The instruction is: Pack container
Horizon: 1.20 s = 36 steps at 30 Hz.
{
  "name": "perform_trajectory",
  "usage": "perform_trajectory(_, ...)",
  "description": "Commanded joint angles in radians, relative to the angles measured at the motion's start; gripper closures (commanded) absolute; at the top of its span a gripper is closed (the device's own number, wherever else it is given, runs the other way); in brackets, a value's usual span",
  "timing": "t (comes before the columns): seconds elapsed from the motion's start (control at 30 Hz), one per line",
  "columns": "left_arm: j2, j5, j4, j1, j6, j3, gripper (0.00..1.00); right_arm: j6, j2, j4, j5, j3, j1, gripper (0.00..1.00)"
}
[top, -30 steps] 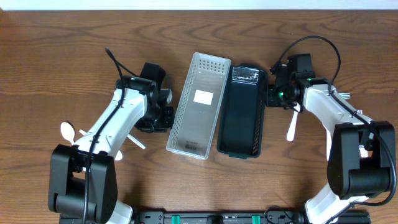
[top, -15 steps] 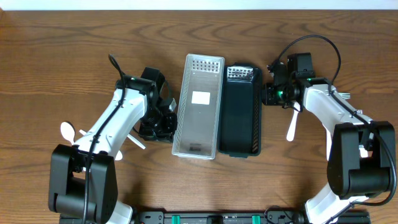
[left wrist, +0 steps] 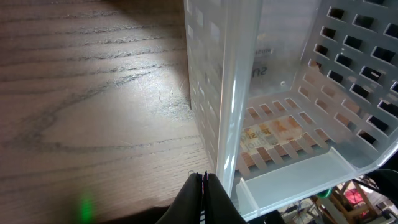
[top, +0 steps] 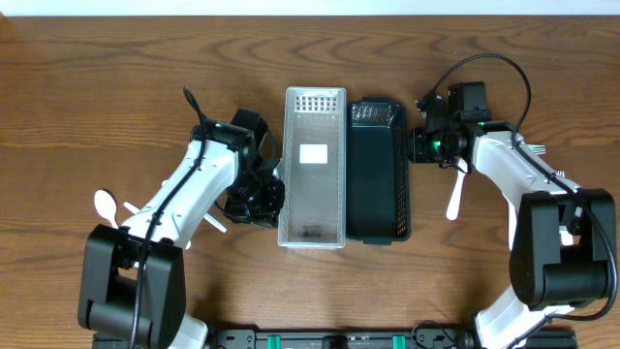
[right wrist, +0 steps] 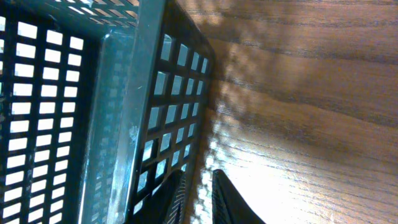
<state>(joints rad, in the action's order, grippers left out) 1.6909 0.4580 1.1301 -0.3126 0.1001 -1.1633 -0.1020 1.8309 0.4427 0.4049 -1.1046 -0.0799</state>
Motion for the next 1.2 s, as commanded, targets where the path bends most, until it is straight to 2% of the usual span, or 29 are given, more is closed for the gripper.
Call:
perform_trajectory(0.0, 0.002, 0.012, 0.005, -0.003, -0.013, 0.008, 0.94, 0.006, 0.004, -0.005, 0.018, -0.020, -0.013, 0.81)
perform_trajectory(0.4, -0.019, -0.278, -0.082, 0.002, -0.013, -0.031, 0.93, 0.000, -0.014, 0.067, -0.167, -0.024, 0.018, 0.73)
perform_trajectory(0.53, -0.054, -0.365, -0.082, 0.004, -0.013, -0.092, 0.87, -0.035, -0.084, 0.183, -0.264, -0.075, 0.076, 0.67)
perform_trajectory(0.63, -0.102, -0.407, -0.082, 0.004, -0.013, -0.135, 0.83, -0.075, -0.164, 0.330, -0.361, -0.155, 0.124, 0.62)
perform_trajectory(0.67, -0.125, -0.410, -0.082, 0.004, -0.013, -0.147, 0.79, -0.091, -0.190, 0.379, -0.397, -0.180, 0.135, 0.60)
perform_trajectory(0.7, -0.146, -0.410, -0.082, 0.004, -0.013, -0.154, 0.74, -0.114, -0.218, 0.432, -0.440, -0.208, 0.147, 0.49)
perform_trajectory(0.77, -0.197, -0.410, -0.082, 0.004, -0.013, -0.158, 0.62, -0.134, -0.266, 0.518, -0.499, -0.249, 0.166, 0.13)
perform_trajectory(0.8, -0.221, -0.410, -0.079, 0.004, -0.013, -0.158, 0.56, -0.131, -0.290, 0.553, -0.512, -0.265, 0.174, 0.01)
perform_trajectory(0.87, -0.272, -0.410, -0.068, 0.004, -0.013, -0.158, 0.38, -0.101, -0.333, 0.590, -0.507, -0.276, 0.181, 0.01)
perform_trajectory(0.9, -0.298, -0.410, -0.061, 0.004, -0.013, -0.158, 0.37, -0.099, -0.354, 0.598, -0.500, -0.276, 0.181, 0.01)
perform_trajectory(0.97, -0.362, -0.410, -0.053, 0.004, -0.013, -0.158, 0.24, -0.099, -0.392, 0.603, -0.456, -0.275, 0.180, 0.01)
perform_trajectory(1.03, -0.427, -0.410, -0.060, 0.004, -0.013, -0.158, 0.15, -0.099, -0.410, 0.587, -0.418, -0.275, 0.179, 0.01)
perform_trajectory(1.07, -0.454, -0.410, -0.066, 0.004, -0.013, -0.158, 0.11, -0.103, -0.412, 0.582, -0.416, -0.275, 0.177, 0.05)
perform_trajectory(1.1, -0.491, -0.410, -0.074, 0.004, -0.013, -0.158, 0.02, -0.126, -0.411, 0.579, -0.421, -0.275, 0.177, 0.09)
perform_trajectory(1.17, -0.556, -0.411, -0.092, 0.004, -0.013, -0.158, 0.02, -0.200, -0.393, 0.579, -0.450, -0.273, 0.177, 0.14)
